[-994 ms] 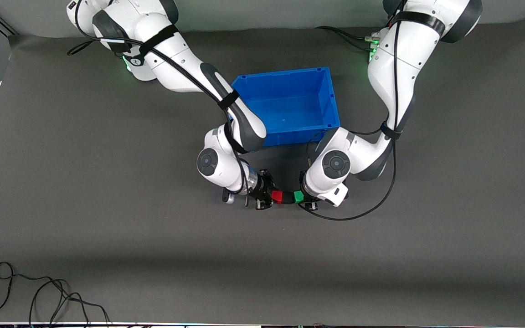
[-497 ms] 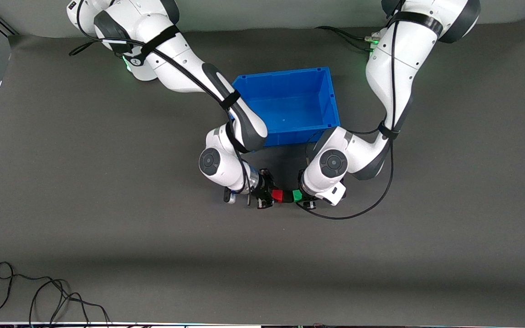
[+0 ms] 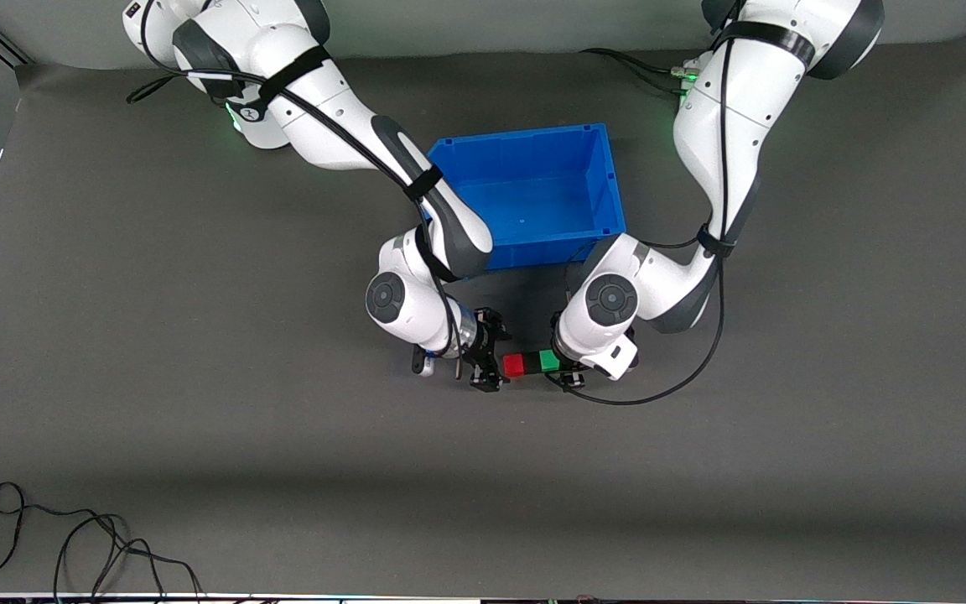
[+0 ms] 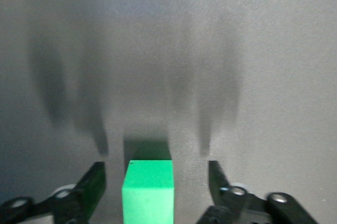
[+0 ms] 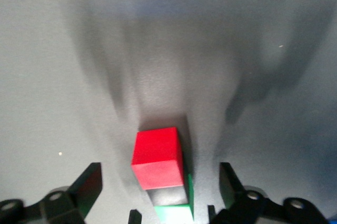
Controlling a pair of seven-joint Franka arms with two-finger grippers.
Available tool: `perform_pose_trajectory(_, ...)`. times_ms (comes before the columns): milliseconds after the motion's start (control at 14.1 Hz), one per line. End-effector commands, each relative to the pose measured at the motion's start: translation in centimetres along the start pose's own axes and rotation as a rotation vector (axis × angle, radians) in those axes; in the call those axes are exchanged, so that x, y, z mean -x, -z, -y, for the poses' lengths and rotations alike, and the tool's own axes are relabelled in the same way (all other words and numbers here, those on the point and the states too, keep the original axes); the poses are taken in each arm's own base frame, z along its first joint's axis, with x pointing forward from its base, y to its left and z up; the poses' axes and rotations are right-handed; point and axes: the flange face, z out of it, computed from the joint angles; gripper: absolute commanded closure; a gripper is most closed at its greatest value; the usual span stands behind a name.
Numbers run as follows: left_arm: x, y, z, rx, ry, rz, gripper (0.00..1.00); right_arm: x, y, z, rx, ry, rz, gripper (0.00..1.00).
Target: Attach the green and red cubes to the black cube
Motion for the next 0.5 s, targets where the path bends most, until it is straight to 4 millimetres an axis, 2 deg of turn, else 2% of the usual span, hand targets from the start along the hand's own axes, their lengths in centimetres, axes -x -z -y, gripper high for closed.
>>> perform_pose_trajectory(0,-1.8,4.4,-2.2,0.028,0.007,-0.019,0.0,0.6,3.3,1.6,0.007,0.017,0.006,0.0)
perform_pose_trajectory(71,-2.7,6.2,-3.1,0.03,-0.004,-0.025,0.0,-0.4,5.1,3.0,0.007,0.028,-0.015,0.0)
perform_pose_trajectory(213,-3.6,10.0,-3.3,0.005,-0.097,-0.056,0.0,-1.1,8.5,4.4,0.02,0.106,-0.104,0.0)
perform_pose_trajectory(355,-6.9,13.8,-4.9,-0.025,-0.132,-0.082,0.0,-2.2,12.1,5.5,0.045,0.226,-0.212,0.0)
perform_pose_trajectory(426,-7.5,15.3,-5.5,-0.018,-0.111,-0.077,0.0,-2.4,14.1,6.0,0.065,0.293,-0.235,0.0)
